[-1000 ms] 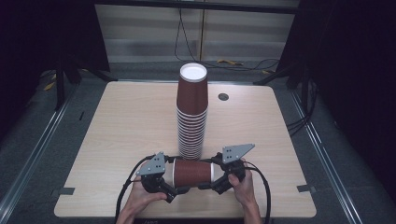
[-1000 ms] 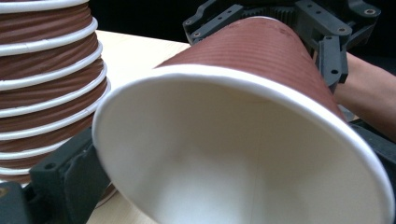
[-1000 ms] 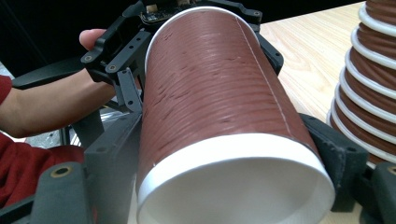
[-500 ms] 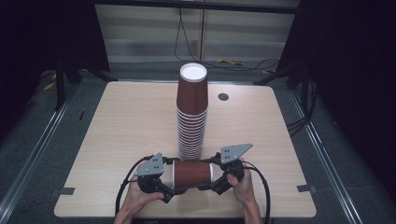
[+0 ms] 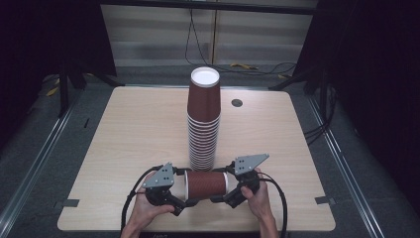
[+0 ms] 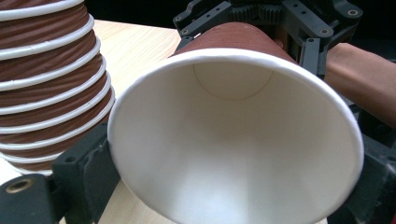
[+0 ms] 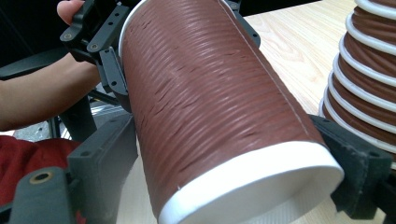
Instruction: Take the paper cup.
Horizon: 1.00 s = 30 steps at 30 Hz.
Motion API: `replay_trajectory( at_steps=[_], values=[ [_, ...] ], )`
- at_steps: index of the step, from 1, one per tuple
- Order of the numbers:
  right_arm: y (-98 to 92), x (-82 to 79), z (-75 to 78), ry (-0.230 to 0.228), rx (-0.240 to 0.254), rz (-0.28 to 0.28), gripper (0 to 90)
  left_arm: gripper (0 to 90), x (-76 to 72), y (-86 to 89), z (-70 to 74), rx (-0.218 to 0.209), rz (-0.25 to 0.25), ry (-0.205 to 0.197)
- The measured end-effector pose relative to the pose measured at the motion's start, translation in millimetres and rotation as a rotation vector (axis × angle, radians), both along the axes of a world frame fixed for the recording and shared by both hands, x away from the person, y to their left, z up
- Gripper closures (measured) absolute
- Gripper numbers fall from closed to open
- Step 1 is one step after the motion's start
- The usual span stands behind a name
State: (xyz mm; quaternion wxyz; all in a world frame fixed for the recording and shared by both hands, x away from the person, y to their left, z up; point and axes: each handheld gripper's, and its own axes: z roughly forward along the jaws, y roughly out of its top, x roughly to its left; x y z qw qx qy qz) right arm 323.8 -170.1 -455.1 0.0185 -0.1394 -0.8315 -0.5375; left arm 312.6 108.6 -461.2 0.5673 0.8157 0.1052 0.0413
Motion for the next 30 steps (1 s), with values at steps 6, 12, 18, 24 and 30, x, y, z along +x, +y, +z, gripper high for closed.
replay_trajectory(
  at_steps=[6, 12, 18, 24, 30],
  values=[
    [1.5, -2.3, 0.0, -0.013, 0.002, -0.008, 13.0, 7.5, -0.5, 1.3, 0.6, 0.009, -0.001, 0.015],
    [0.6, -2.5, 0.7, -0.012, 0.009, -0.007, 13.1, 7.5, -0.6, 2.8, 1.7, 0.007, 0.001, 0.014],
    [-3.0, -3.1, 1.1, -0.019, 0.005, -0.033, 13.2, 7.6, -0.9, 7.0, 3.2, 0.001, 0.008, 0.013],
    [-2.7, -3.8, -4.0, -0.004, -0.010, -0.040, 13.3, 7.6, -0.7, 9.1, 4.5, -0.002, 0.016, 0.012],
    [-8.8, -6.1, -5.3, -0.021, -0.004, -0.087, 13.3, 7.5, 1.0, 14.6, 5.3, 0.022, 0.042, 0.024]
  ],
)
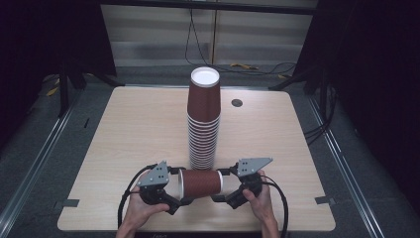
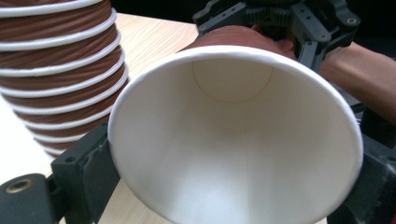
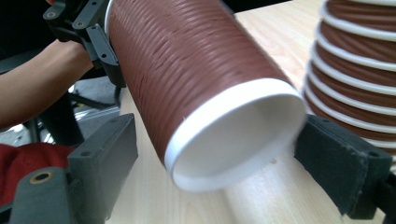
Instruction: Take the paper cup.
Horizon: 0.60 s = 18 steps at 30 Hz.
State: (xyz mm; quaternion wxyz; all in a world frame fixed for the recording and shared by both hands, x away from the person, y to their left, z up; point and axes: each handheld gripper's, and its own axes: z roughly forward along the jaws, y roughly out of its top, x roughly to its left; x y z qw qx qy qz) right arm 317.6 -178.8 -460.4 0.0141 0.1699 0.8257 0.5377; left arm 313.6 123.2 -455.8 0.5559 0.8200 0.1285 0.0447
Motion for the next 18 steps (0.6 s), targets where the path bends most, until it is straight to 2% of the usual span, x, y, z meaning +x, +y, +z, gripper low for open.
replay_trajectory(
  at_steps=[4, 9, 13, 16, 18],
  values=[
    [-6.4, -3.0, -0.1, -0.034, 0.017, -0.061, 13.2, 7.5, 2.1, 5.7, 0.5, 0.009, 0.018, 0.014],
    [-16.0, -7.9, -4.4, -0.070, 0.064, -0.159, 13.2, 7.5, 3.5, 14.9, 1.7, 0.024, 0.036, 0.023],
    [-22.9, -12.7, -8.4, -0.096, 0.052, -0.294, 13.2, 7.5, 6.1, 22.7, 3.2, 0.030, 0.064, 0.037],
    [-28.6, -17.6, -10.4, -0.147, 0.053, -0.396, 13.1, 7.5, 7.9, 30.5, 6.5, 0.043, 0.086, 0.042],
    [-31.2, -20.5, -11.2, -0.166, 0.034, -0.465, 13.2, 7.4, 8.9, 34.8, 8.7, 0.052, 0.091, 0.041]
  ],
)
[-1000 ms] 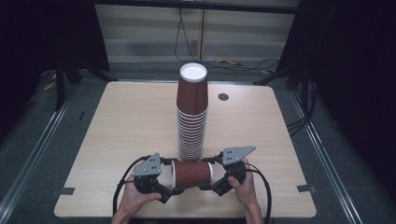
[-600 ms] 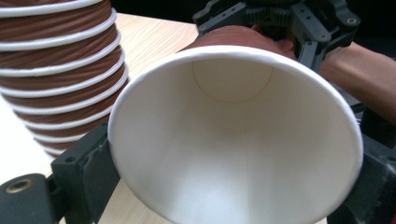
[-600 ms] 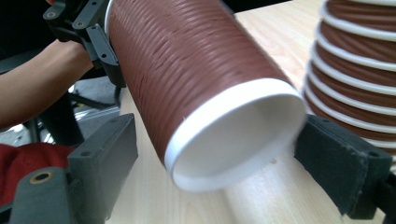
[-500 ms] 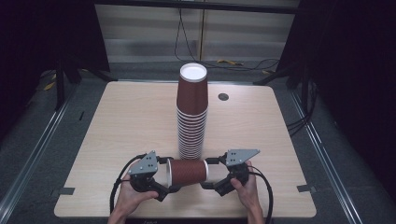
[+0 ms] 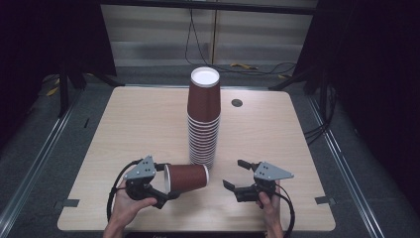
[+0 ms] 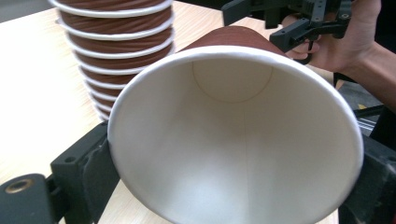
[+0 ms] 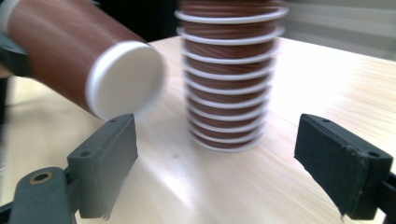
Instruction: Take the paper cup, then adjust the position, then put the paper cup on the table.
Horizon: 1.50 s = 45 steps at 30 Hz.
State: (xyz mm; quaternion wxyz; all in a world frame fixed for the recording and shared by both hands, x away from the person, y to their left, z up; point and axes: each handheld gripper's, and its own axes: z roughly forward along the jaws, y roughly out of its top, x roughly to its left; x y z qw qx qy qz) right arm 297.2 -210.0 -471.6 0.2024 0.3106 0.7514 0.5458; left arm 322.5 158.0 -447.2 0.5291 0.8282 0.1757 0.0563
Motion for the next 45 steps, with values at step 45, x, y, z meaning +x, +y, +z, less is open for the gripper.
replay_trajectory(
  at_steps=[45],
  values=[
    [-13.8, -12.2, -30.1, -0.246, 0.032, -0.544, 13.3, 7.0, 59.8, 54.9, 24.6, 0.323, 0.175, 0.144]
  ],
)
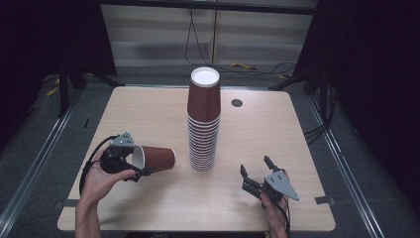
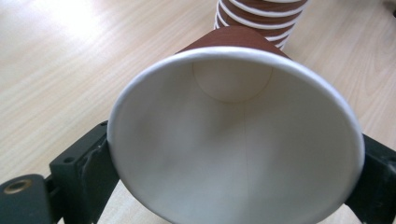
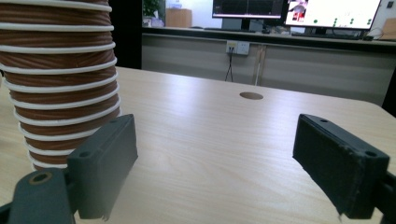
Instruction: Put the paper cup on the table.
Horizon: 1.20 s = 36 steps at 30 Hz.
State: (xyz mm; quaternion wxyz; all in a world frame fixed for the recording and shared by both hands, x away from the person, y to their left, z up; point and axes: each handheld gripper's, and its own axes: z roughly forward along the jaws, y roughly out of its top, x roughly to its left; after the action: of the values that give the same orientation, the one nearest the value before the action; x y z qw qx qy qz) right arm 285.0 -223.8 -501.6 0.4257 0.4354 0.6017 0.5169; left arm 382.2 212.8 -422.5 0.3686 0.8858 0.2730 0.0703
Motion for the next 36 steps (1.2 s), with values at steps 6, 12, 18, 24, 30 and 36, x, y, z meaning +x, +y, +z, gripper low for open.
replay_trajectory(
  at_steps=[6, 12, 18, 24, 30, 36],
  values=[
    [-2.6, -6.1, -2.2, -0.060, 0.049, -0.031, 13.0, 7.0, 9.0, -5.9, 1.8, 0.079, 0.025, 0.030],
    [-5.5, -7.5, -3.0, -0.078, 0.067, -0.012, 12.8, 6.8, 19.4, -10.9, 7.1, 0.150, 0.036, 0.065],
    [-5.4, -7.4, -3.0, -0.077, 0.069, -0.014, 12.6, 6.6, 28.5, -15.9, 5.5, 0.218, 0.025, 0.116],
    [-5.4, -7.4, -3.0, -0.076, 0.071, -0.014, 12.6, 6.1, 37.4, -14.1, 11.9, 0.283, 0.035, 0.117],
    [-5.3, -7.4, -3.0, -0.076, 0.072, -0.015, 12.6, 5.5, 45.3, -18.1, 16.8, 0.318, 0.040, 0.128],
    [-5.3, -7.5, -3.0, -0.075, 0.073, -0.015, 12.6, 5.1, 50.8, -18.2, 19.9, 0.337, 0.052, 0.119]
  ],
)
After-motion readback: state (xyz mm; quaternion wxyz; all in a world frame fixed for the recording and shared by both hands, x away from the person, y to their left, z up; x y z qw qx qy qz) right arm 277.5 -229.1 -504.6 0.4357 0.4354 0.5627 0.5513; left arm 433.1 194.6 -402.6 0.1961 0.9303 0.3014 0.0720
